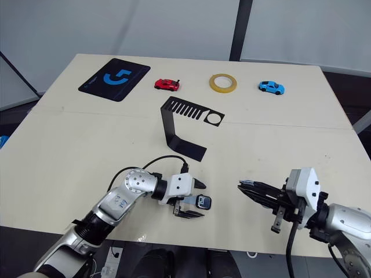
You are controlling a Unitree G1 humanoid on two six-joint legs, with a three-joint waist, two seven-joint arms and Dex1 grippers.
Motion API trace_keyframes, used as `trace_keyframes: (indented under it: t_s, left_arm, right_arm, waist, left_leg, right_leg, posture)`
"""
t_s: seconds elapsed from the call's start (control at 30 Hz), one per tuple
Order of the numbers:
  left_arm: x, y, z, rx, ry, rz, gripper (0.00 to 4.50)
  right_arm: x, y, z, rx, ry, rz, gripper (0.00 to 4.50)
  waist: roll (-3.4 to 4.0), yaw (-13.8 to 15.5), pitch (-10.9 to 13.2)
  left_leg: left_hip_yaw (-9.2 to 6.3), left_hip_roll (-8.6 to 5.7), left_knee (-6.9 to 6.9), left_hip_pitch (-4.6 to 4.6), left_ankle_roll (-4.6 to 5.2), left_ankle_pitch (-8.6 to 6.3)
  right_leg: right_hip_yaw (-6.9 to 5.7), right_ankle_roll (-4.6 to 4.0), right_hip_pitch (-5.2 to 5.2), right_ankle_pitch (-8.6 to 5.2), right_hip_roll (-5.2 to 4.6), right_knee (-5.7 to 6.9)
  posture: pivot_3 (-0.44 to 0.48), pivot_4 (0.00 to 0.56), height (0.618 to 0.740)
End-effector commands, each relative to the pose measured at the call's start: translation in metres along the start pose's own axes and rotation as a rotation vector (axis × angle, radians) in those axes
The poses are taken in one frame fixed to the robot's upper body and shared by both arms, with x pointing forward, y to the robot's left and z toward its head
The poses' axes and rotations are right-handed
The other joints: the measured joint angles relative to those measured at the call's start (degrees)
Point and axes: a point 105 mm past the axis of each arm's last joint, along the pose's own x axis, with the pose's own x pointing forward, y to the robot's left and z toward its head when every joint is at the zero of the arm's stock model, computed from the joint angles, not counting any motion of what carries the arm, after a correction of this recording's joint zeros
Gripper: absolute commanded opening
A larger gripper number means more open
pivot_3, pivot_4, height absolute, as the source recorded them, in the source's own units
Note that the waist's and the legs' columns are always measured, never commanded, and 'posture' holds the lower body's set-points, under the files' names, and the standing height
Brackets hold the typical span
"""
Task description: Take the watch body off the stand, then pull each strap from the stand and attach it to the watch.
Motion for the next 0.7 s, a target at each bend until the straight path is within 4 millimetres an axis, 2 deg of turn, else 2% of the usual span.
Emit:
trace_keyframes:
  t_s: [0.03, 0.27, 0.37, 0.5, 0.53, 0.7]
  left_arm:
    - [0.006, -0.006, -0.005, -0.006, 0.023, -0.025, 4.44]
    - [0.001, -0.011, -0.017, -0.040, 0.041, -0.026, 4.44]
    - [0.002, -0.012, -0.019, -0.043, 0.041, -0.032, 3.62]
    - [0.003, -0.011, -0.024, -0.050, 0.045, -0.024, 1.82]
    - [0.004, -0.011, -0.025, -0.057, 0.044, -0.020, 1.67]
    - [0.004, -0.010, -0.029, -0.066, 0.044, -0.012, 1.68]
  right_arm:
    - [0.001, 0.002, 0.007, -0.032, -0.025, 0.008, 0.00]
    - [-0.002, 0.001, 0.008, -0.036, -0.019, -0.009, 0.00]
    - [-0.002, 0.001, 0.008, -0.035, -0.020, -0.012, 0.00]
    - [-0.003, 0.002, 0.008, -0.033, -0.020, -0.015, 0.00]
    - [-0.003, 0.002, 0.008, -0.030, -0.021, -0.015, 0.00]
    - [-0.003, 0.004, 0.009, -0.022, -0.023, -0.016, 0.00]
  waist:
    - [0.00, 0.07, 0.00]
    - [0.00, 0.35, -0.02]
    - [0.01, 0.26, -0.03]
    - [-0.01, 0.34, -0.04]
    - [-0.01, 0.33, -0.06]
    - [-0.02, 0.40, -0.24]
  left_leg:
    - [0.00, 0.00, 0.01, 0.00, 0.01, 0.00]
    - [0.00, 0.00, 0.04, 0.00, 0.03, -0.02]
    - [0.01, 0.03, 0.04, 0.02, 0.03, -0.02]
    - [0.02, 0.02, 0.08, 0.04, 0.03, -0.02]
    - [0.02, 0.02, 0.10, 0.04, 0.03, -0.02]
    - [0.02, 0.01, 0.12, 0.07, 0.03, -0.02]
  right_leg:
    - [0.00, 0.00, 0.00, 0.00, 0.00, 0.00]
    - [0.00, 0.00, 0.01, 0.00, 0.00, 0.01]
    - [0.02, 0.00, 0.01, 0.00, 0.02, 0.02]
    - [0.02, 0.00, 0.05, 0.00, 0.01, 0.03]
    - [0.02, 0.00, 0.06, 0.00, 0.01, 0.03]
    - [0.03, 0.01, 0.10, 0.00, 0.00, 0.04]
  posture:
    - [0.000, 0.150, 0.740]
    - [0.000, 0.150, 0.740]
    - [0.000, 0.150, 0.740]
    - [0.000, 0.150, 0.740]
    - [0.000, 0.150, 0.740]
    - [0.000, 0.150, 0.740]
